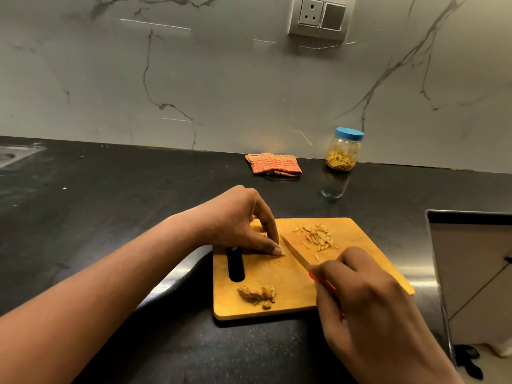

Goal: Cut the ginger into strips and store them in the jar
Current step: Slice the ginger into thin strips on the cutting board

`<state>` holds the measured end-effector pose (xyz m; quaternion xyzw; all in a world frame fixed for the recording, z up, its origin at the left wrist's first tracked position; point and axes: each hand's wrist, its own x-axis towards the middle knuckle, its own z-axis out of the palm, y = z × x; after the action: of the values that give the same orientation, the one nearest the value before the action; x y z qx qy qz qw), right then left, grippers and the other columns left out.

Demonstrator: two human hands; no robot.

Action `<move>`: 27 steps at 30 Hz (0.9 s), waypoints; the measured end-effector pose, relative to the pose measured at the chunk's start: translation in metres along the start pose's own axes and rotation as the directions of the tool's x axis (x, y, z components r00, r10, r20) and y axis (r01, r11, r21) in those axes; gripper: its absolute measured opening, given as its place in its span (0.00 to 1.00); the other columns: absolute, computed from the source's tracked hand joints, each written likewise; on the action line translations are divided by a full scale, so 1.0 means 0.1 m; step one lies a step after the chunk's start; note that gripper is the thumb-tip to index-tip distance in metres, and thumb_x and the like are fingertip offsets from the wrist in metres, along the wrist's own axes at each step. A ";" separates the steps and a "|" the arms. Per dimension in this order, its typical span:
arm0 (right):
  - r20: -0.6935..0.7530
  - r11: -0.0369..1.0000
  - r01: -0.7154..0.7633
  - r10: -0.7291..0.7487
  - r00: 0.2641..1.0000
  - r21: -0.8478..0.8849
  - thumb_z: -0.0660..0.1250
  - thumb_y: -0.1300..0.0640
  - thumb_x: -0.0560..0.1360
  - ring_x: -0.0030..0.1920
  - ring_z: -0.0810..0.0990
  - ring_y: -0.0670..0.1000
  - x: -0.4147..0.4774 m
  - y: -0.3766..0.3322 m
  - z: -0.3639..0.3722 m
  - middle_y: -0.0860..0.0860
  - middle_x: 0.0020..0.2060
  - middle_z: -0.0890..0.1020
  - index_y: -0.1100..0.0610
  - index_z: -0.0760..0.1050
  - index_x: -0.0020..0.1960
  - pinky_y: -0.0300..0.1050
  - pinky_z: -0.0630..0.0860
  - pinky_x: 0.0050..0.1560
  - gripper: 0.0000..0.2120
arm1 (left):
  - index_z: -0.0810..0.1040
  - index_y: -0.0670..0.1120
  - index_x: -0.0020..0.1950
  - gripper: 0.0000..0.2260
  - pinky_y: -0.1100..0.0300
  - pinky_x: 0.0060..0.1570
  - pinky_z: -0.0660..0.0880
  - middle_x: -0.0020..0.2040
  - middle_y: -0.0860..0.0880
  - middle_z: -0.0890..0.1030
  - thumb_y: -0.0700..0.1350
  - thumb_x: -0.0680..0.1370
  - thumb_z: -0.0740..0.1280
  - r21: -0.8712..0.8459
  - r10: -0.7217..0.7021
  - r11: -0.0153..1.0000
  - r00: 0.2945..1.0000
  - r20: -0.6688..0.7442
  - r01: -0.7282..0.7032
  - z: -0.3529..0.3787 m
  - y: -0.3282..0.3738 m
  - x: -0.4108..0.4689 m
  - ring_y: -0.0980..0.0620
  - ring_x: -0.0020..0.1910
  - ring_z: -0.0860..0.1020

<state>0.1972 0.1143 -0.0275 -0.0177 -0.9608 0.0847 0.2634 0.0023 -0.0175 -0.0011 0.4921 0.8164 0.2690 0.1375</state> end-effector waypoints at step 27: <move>0.006 0.995 -0.012 0.011 1.000 0.102 0.78 0.61 0.63 0.32 0.77 0.45 -0.01 -0.06 -0.01 0.48 0.38 0.78 0.54 0.83 0.46 0.28 0.74 0.32 0.13 | 0.87 0.54 0.46 0.05 0.59 0.62 0.73 0.46 0.63 0.82 0.51 0.72 0.76 -0.002 0.012 1.000 1.000 0.016 -0.012 -0.01 0.01 0.00 0.62 0.52 0.78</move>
<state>0.1987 0.1086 -0.0260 -0.0095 -0.9558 0.1351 0.2608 0.0028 -0.0174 0.0002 0.4989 0.8121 0.2666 0.1431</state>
